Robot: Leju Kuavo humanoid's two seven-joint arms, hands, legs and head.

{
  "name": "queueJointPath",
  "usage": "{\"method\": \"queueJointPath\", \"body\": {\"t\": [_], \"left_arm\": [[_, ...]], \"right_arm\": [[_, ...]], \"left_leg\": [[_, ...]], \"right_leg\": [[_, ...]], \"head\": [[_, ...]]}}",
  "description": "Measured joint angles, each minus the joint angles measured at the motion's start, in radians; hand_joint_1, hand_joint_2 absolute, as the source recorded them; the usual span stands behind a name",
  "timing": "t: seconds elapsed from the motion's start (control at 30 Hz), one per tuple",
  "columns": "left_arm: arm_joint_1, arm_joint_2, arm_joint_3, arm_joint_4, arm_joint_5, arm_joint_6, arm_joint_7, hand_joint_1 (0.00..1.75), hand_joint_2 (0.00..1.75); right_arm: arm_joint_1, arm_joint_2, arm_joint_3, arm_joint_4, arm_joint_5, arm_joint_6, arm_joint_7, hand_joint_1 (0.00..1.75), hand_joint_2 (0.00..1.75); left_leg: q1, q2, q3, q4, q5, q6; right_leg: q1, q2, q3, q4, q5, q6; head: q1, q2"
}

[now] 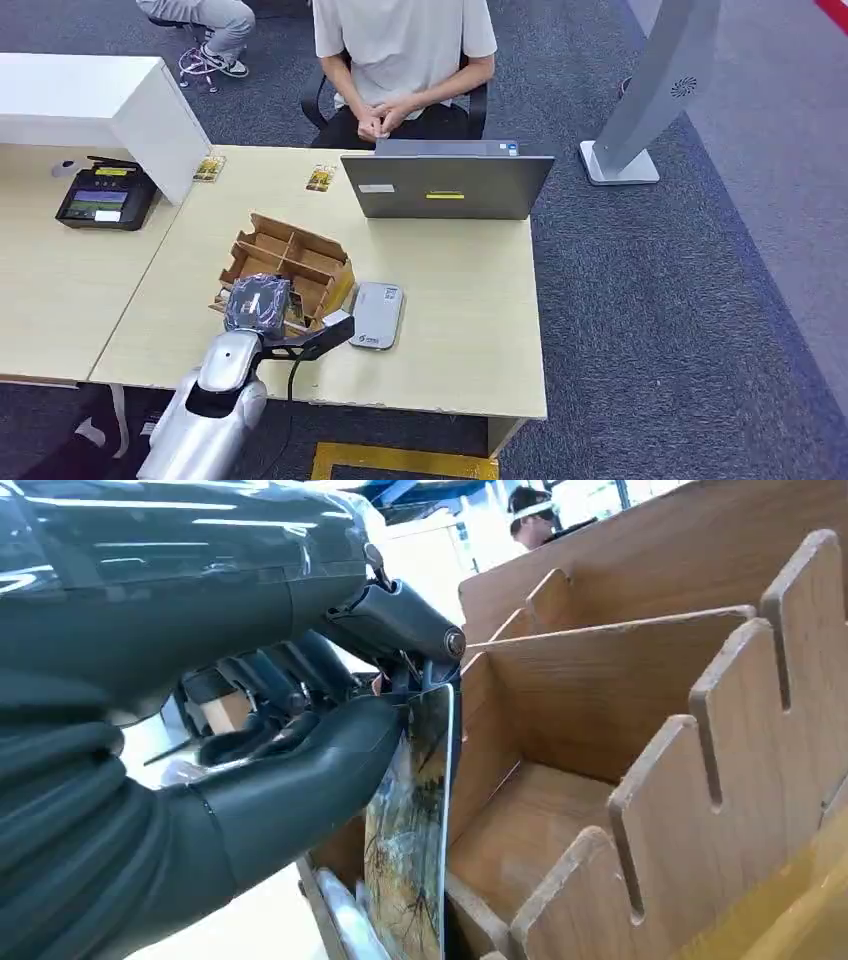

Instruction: Pass the card to the sensor for recognition and then transmit it.

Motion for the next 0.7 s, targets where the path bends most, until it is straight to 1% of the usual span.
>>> {"method": "queueJointPath", "body": {"t": [0.2, 0.7], "left_arm": [[0.005, -0.005, 0.011, 0.0, 0.0, 0.006, -0.013, 1.75, 1.75], [0.006, -0.009, 0.017, 0.0, 0.0, 0.008, -0.013, 1.75, 1.75]], "right_arm": [[0.0, 0.0, 0.0, 0.0, 0.001, 0.006, -0.002, 0.0, 1.75], [0.0, 0.0, 0.0, 0.0, 0.001, 0.008, -0.002, 0.0, 1.75]], "left_leg": [[0.0, 0.0, 0.0, 0.0, 0.0, 0.0], [0.0, 0.0, 0.0, 0.0, 0.0, 0.0]], "right_leg": [[0.0, 0.0, 0.0, 0.0, 0.0, 0.0], [0.0, 0.0, 0.0, 0.0, 0.0, 0.0]], "head": [[0.0, 0.0], [0.0, 0.0]]}}
